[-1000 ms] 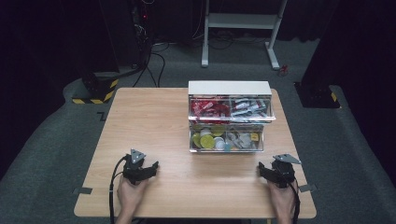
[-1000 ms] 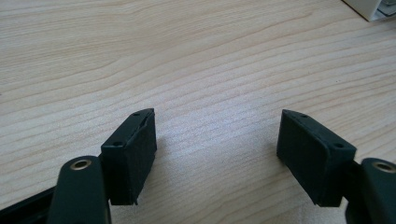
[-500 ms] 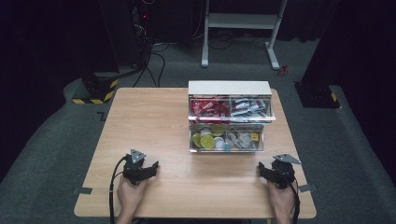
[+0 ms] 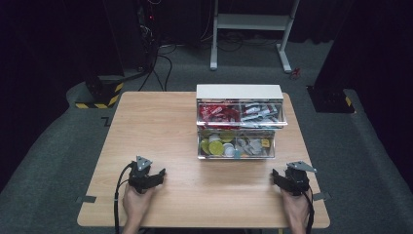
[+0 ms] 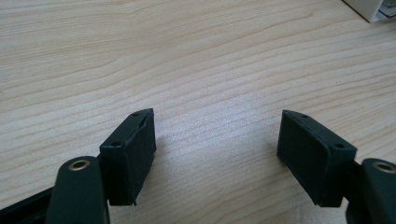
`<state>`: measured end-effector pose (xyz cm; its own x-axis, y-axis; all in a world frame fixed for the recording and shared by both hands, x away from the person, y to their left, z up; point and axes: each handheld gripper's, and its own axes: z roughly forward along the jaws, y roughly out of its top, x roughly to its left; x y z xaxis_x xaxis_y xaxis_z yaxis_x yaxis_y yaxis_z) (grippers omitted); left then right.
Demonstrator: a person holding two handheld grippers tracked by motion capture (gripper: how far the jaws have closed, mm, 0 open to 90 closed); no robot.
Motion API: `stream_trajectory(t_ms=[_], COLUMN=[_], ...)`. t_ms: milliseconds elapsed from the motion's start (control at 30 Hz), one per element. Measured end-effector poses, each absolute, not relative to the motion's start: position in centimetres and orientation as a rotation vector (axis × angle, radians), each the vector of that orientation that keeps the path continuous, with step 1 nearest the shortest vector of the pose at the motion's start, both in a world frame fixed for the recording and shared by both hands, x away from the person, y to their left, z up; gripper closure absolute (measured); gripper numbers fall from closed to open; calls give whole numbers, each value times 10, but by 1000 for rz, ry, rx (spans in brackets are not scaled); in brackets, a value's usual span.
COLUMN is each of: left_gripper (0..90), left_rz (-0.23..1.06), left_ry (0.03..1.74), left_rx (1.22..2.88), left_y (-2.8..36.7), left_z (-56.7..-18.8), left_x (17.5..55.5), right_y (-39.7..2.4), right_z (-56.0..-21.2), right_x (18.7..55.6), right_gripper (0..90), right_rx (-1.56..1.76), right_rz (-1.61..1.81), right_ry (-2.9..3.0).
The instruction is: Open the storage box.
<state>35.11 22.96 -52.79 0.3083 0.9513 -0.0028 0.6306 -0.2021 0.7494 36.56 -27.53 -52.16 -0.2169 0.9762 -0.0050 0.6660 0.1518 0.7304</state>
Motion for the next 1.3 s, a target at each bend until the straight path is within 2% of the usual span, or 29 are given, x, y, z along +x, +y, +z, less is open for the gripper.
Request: stream_trajectory(t_ms=[367, 1300], left_gripper=[276, 262], left_rz=[624, 622], left_ry=[1396, 1389], left_rx=[1931, 1939], left_y=[230, 230], left_z=[-528, -528], left_x=[351, 351], right_y=[-269, -250], right_z=[-515, -482], right_x=[355, 343], right_gripper=[458, 433], right_rx=[1450, 1347], right_rz=[892, 1091], right_ry=[1965, 1997])
